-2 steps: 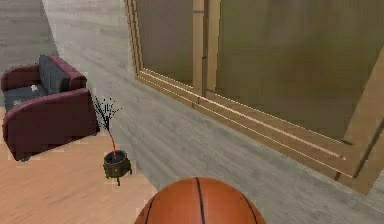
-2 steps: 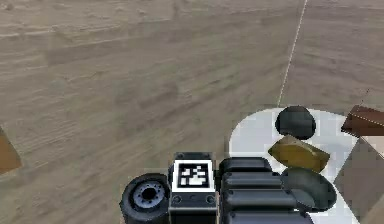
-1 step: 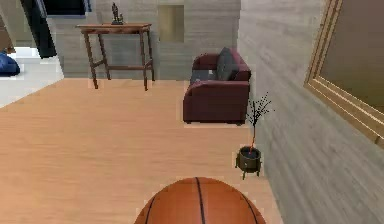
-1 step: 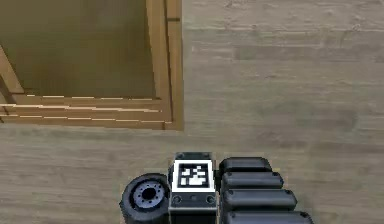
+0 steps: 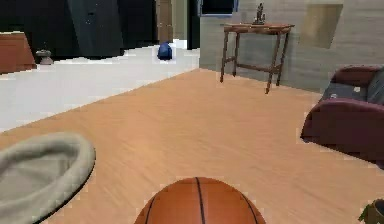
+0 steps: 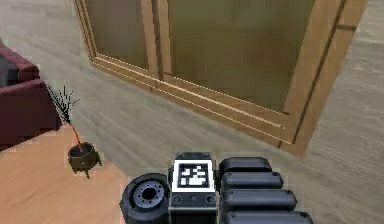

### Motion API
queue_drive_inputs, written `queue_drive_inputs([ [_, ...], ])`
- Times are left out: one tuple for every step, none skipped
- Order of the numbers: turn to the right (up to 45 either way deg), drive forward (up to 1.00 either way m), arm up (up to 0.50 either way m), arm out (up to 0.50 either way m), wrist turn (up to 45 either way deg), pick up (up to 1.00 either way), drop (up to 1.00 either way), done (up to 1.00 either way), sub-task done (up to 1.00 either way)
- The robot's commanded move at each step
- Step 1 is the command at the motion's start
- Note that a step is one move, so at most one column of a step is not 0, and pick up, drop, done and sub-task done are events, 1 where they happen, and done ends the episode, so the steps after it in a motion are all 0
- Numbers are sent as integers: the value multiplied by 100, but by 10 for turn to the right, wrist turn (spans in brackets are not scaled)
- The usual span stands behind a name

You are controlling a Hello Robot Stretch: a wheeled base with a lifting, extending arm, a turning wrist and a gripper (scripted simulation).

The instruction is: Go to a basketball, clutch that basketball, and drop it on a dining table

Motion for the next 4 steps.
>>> queue_drive_inputs([
  [450,0,0,0,0,0,0,0,0],
  [450,0,0,0,0,0,0,0,0],
  [450,0,0,0,0,0,0,0,0],
  [210,0,0,0,0,0,0,0,0],
])
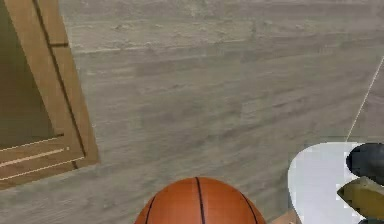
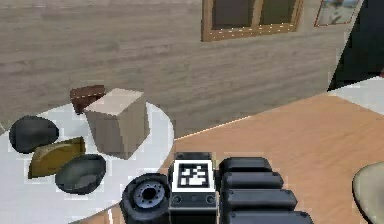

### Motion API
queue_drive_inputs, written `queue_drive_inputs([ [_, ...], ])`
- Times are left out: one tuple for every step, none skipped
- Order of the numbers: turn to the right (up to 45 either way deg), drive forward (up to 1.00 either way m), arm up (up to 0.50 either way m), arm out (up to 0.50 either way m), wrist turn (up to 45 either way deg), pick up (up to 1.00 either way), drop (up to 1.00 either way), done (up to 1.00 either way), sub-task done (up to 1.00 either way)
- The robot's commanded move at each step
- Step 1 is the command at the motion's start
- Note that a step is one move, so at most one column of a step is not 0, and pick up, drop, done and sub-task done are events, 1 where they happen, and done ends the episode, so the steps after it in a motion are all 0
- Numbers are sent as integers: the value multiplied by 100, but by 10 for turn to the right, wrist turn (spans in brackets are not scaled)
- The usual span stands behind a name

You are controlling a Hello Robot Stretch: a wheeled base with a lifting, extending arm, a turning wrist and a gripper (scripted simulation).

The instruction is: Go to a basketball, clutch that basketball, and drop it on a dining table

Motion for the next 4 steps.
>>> queue_drive_inputs([
  [-450,0,0,0,0,0,0,0,0],
  [-450,0,0,0,0,0,0,0,0],
  [-450,0,0,0,0,0,0,0,0],
  [-60,0,0,0,0,0,0,0,0],
])
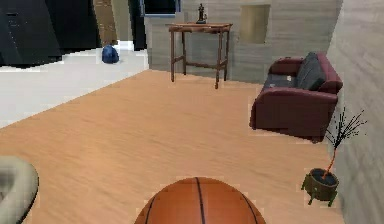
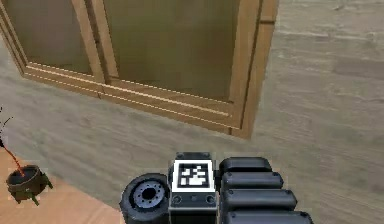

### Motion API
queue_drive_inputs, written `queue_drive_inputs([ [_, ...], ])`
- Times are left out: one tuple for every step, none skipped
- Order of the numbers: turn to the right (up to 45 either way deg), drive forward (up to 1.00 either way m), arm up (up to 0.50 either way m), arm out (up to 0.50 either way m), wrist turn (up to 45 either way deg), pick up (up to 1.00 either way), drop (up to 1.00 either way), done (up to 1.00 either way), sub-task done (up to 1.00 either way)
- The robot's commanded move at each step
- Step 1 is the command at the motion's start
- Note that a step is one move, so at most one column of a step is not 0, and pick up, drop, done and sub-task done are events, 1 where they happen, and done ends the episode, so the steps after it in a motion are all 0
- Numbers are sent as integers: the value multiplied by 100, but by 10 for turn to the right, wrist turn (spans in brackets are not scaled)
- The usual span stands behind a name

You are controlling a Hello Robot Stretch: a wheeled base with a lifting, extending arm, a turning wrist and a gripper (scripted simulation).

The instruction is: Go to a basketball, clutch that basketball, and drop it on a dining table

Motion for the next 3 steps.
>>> queue_drive_inputs([
  [-450,0,0,0,0,0,0,0,0],
  [-450,0,0,0,0,0,0,0,0],
  [-210,0,0,0,0,0,0,0,0],
])
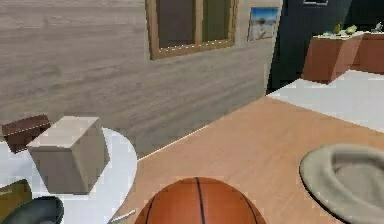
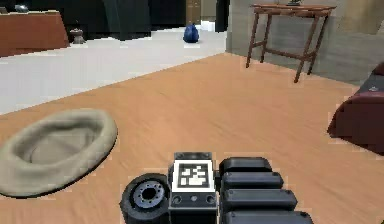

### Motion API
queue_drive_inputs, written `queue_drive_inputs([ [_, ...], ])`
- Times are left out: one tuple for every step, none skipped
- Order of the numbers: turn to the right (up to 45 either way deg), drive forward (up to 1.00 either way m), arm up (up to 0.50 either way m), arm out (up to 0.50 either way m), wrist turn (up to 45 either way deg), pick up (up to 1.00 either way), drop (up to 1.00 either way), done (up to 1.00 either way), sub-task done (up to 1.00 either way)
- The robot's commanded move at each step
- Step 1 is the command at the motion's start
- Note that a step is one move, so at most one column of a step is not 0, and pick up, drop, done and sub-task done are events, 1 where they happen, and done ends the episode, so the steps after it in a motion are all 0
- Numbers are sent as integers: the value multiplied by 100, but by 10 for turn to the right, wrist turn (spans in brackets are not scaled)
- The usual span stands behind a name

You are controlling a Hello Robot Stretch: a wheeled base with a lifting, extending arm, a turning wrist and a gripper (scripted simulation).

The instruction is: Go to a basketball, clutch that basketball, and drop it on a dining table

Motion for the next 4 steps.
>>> queue_drive_inputs([
  [0,90,0,0,0,0,0,0,0],
  [-240,0,0,0,0,0,0,0,0],
  [0,30,0,0,0,0,0,0,0],
  [-210,0,0,0,0,0,0,0,0],
])
